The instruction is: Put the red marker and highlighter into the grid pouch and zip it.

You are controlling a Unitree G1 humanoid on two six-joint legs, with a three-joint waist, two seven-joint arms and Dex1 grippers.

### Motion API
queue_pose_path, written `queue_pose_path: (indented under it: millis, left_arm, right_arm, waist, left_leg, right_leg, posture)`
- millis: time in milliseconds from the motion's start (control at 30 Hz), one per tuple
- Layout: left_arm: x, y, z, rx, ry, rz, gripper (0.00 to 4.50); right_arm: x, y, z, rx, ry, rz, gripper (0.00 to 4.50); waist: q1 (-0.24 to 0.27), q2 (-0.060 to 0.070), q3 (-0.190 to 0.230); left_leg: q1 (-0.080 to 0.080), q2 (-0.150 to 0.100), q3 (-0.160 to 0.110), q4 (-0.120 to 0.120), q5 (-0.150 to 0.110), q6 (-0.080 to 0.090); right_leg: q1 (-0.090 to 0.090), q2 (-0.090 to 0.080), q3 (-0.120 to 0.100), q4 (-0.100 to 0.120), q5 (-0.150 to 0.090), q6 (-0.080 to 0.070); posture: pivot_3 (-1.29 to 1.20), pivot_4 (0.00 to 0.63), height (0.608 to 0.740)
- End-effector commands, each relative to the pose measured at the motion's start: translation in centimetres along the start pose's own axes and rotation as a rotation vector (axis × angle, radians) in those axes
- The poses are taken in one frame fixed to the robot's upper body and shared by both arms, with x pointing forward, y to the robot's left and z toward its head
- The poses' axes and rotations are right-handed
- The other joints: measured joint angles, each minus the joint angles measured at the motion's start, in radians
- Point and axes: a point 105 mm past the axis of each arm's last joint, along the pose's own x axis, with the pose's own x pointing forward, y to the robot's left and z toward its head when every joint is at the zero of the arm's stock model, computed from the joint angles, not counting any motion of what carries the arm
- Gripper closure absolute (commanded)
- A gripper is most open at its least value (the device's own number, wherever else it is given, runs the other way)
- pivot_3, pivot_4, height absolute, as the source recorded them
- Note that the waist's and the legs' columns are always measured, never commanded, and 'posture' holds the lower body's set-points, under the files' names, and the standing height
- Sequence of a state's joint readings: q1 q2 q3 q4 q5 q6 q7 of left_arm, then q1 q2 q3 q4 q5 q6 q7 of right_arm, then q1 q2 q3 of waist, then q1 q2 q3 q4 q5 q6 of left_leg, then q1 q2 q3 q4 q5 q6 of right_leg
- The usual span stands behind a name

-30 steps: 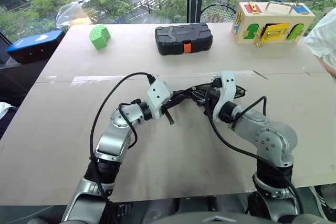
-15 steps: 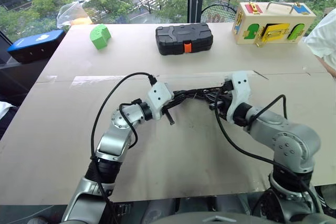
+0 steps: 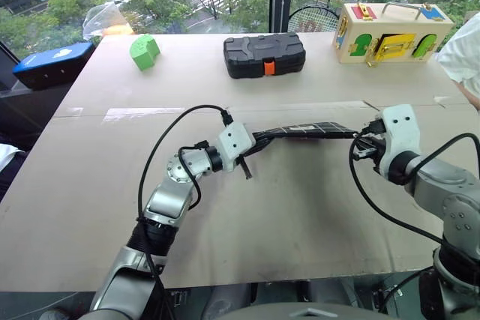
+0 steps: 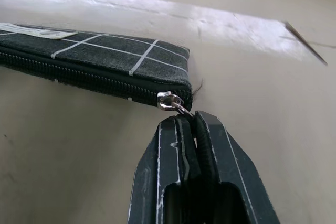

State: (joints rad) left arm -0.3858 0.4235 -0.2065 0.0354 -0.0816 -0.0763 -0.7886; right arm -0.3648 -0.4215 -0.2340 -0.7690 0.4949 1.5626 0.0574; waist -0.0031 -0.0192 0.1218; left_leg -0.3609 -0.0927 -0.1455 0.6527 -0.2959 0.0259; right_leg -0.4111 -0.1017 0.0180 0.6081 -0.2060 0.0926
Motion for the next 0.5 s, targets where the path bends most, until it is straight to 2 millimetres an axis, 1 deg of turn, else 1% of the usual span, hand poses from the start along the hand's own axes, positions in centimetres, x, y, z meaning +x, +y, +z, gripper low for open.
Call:
queue_pose_path:
  millis: [33,67,100,133,167,200,233,267,300,333,367,400,433,467,500]
  left_arm:
    - [-0.9,1.0,0.3,0.091,-0.009,0.023,4.5]
    - [-1.1,0.4,0.2,0.114,-0.004,-0.009,4.5]
    - [-1.4,-0.1,0.0,0.132,0.006,-0.048,4.5]
    - [-1.8,-0.6,-0.2,0.135,0.014,-0.086,4.5]
    - [-2.0,-0.9,-0.3,0.136,0.019,-0.111,4.5]
    - [-2.4,-1.0,-0.5,0.11,0.026,-0.126,4.11]
    - [-2.7,-1.1,-0.6,0.091,0.03,-0.134,3.7]
    - [-3.2,-1.1,-0.6,0.078,0.026,-0.139,3.35]
    - [-3.9,-0.9,-0.4,0.058,0.015,-0.133,2.98]
    - [-4.3,-0.7,-0.3,0.047,0.005,-0.128,2.46]
    - [-5.1,-0.5,-0.6,-0.035,0.013,-0.127,1.91]
    - [-6.1,-0.2,-0.7,-0.13,0.021,-0.127,1.46]
    - [-7.2,0.1,-0.7,-0.272,0.021,-0.136,0.99]
    - [-8.1,0.0,-0.5,-0.376,0.02,-0.157,0.52]
    - [-8.6,0.0,-0.2,-0.435,0.02,-0.173,0.15]
  right_arm:
    - [-0.7,-1.9,0.5,0.012,-0.057,-0.099,4.49]
    - [-0.7,-0.9,0.3,-0.044,-0.072,-0.033,4.49]
    - [-0.7,-0.5,0.0,-0.101,-0.081,-0.009,3.9]
    - [-0.8,-0.3,-0.5,-0.121,-0.077,0.009,3.88]
    - [-0.8,-0.4,-0.9,-0.131,-0.076,0.017,3.56]
    - [-1.1,-0.5,-1.4,-0.144,-0.078,0.037,3.01]
    - [-1.2,-0.4,-1.8,-0.154,-0.082,0.058,2.62]
    - [-1.7,-0.9,-2.5,-0.179,-0.069,0.064,2.04]
    - [-2.3,-1.1,-3.0,-0.208,-0.07,0.083,1.59]
    - [-2.8,-1.3,-3.3,-0.23,-0.073,0.095,1.07]
    - [-3.6,-1.8,-3.7,-0.233,-0.076,0.105,0.51]
    - [-4.4,-2.5,-4.1,-0.233,-0.077,0.105,0.04]
    - [-5.3,-3.3,-4.6,-0.234,-0.078,0.099,0.0]
    - [-6.1,-3.7,-4.9,-0.24,-0.091,0.104,0.0]
    - [-6.5,-3.9,-5.0,-0.248,-0.102,0.11,0.0]
  waist:
    - [0.0,0.0,0.0]
    - [0.0,0.0,0.0]
    - [0.0,0.0,0.0]
    - [0.003,0.0,0.0]
    - [0.003,0.0,0.0]
    - [0.002,0.0,0.0]
    - [0.002,0.0,0.0]
    - [0.003,0.0,0.0]
    - [0.005,0.0,0.0]
    - [0.011,0.0,0.0]
    - [0.012,-0.001,0.0]
    - [0.014,0.0,0.0]
    - [0.014,0.0,0.0]
    - [0.014,0.0,0.0]
    - [0.013,0.0,0.0]
  left_leg:
    - [0.0,0.0,0.0,0.0,0.0,0.0]
    - [0.0,0.0,0.0,0.0,0.0,0.0]
    - [0.0,0.0,0.0,0.0,0.0,0.0]
    - [0.0,0.0,0.0,0.0,0.0,0.0]
    - [0.0,0.0,0.0,0.0,0.0,0.0]
    - [0.0,0.0,0.0,-0.001,0.0,0.0]
    - [0.0,0.0,0.0,-0.001,0.0,0.0]
    - [0.0,0.0,0.0,-0.001,0.0,0.0]
    - [0.0,0.0,0.0,0.0,0.0,0.0]
    - [0.0,0.0,0.0,0.0,0.0,0.0]
    - [0.0,0.0,0.0,0.0,0.0,0.001]
    - [0.0,0.0,0.0,0.0,0.0,0.001]
    - [0.001,0.0,0.0,0.0,0.0,0.001]
    - [0.001,0.001,0.0,0.0,0.0,0.001]
    - [0.001,0.001,-0.001,0.0,-0.001,0.001]
  right_leg:
    - [0.0,0.0,0.0,0.0,0.0,0.0]
    - [0.0,0.0,0.0,0.0,0.0,0.0]
    - [0.0,0.0,0.0,0.0,0.0,0.0]
    - [0.0,0.0,0.0,0.0,0.0,0.0]
    - [0.0,0.0,-0.001,-0.001,0.0,0.0]
    - [0.0,0.0,-0.001,-0.002,0.0,0.0]
    - [0.0,0.0,-0.001,-0.002,0.0,0.0]
    - [0.0,0.0,0.0,-0.002,0.0,0.0]
    - [0.0,0.0,0.0,-0.002,0.0,0.0]
    - [0.0,0.0,0.0,-0.002,0.0,0.0]
    - [0.001,-0.001,-0.001,-0.002,0.0,0.001]
    - [0.001,0.0,-0.001,-0.002,0.0,0.001]
    - [0.001,0.0,-0.001,-0.002,0.0,0.001]
    - [0.001,0.0,-0.001,-0.001,0.0,0.001]
    - [0.001,0.001,-0.001,-0.001,-0.001,0.001]
  posture:
    - [0.0,0.15,0.74]
    - [0.0,0.15,0.74]
    - [0.0,0.15,0.74]
    - [0.0,0.15,0.74]
    - [0.0,0.15,0.74]
    - [0.0,0.15,0.74]
    - [0.0,0.15,0.74]
    - [0.0,0.15,0.74]
    - [0.0,0.15,0.74]
    - [0.0,0.15,0.74]
    - [0.0,0.15,0.74]
    - [0.0,0.15,0.74]
    - [0.0,0.15,0.74]
    - [0.0,0.15,0.74]
    - [0.0,0.15,0.74]
